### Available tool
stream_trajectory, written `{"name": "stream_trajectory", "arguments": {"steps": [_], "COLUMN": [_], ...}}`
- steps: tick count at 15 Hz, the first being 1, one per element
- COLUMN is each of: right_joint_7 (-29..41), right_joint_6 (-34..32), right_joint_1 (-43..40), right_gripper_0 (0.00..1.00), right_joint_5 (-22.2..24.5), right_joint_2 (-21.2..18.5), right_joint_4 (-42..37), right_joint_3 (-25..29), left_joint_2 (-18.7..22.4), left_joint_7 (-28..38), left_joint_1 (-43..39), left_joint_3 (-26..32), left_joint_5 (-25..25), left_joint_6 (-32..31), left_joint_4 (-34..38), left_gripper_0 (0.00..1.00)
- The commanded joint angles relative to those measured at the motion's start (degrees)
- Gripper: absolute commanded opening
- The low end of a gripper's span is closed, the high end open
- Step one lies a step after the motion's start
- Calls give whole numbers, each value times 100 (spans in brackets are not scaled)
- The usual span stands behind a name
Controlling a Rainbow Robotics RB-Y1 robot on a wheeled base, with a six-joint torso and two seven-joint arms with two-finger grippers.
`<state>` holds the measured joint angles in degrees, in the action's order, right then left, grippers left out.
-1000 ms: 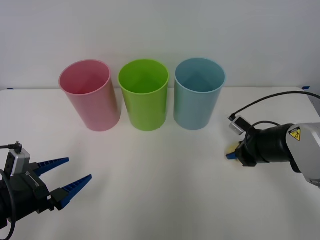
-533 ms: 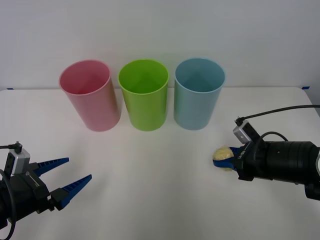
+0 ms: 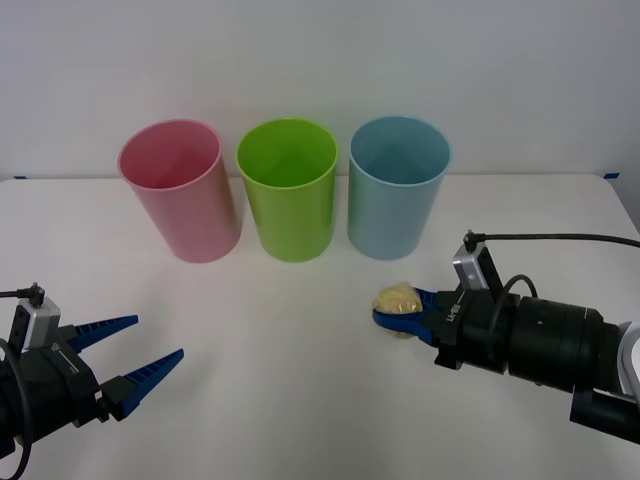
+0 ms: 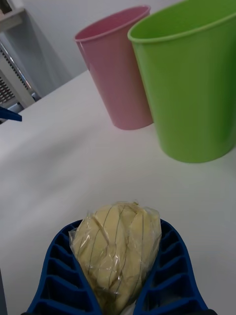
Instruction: Put cans in the blue bin and PET bottles in the pink bin and trash in the green bin.
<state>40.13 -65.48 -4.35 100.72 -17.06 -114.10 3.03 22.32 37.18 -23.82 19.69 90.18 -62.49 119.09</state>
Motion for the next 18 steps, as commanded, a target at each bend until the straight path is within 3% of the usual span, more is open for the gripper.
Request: {"name": "stream_trajectory", "arguments": {"steps": [1,6,11,15,18], "right_joint_7": [-427,-1121,-1104,-910,-304], "right_joint_6": [255,255,176,237,369], "right_joint_1": [-171,-250,-206,365,1059], "right_gripper_0": [0,0,0,0,0], "right_joint_5": [-642,-1890,-2672,-2795,-2470], "right_joint_2": [80,27,-509,-570,-579], "right_joint_4": [1,-7,-561,-728,-798], "right_joint_3": [5,312,629,875,813], "left_joint_2": [0,0,0,0,0], "left_joint_7": [0,0,0,0,0], "left_joint_1": [0,0,0,0,0], "left_joint_3": [0,0,0,0,0], "left_joint_5": [0,0,0,0,0], "left_joint_6": [0,0,0,0,0], "left_joint_4": [0,0,0,0,0], "left_gripper_0": [100,100,100,100,100]}}
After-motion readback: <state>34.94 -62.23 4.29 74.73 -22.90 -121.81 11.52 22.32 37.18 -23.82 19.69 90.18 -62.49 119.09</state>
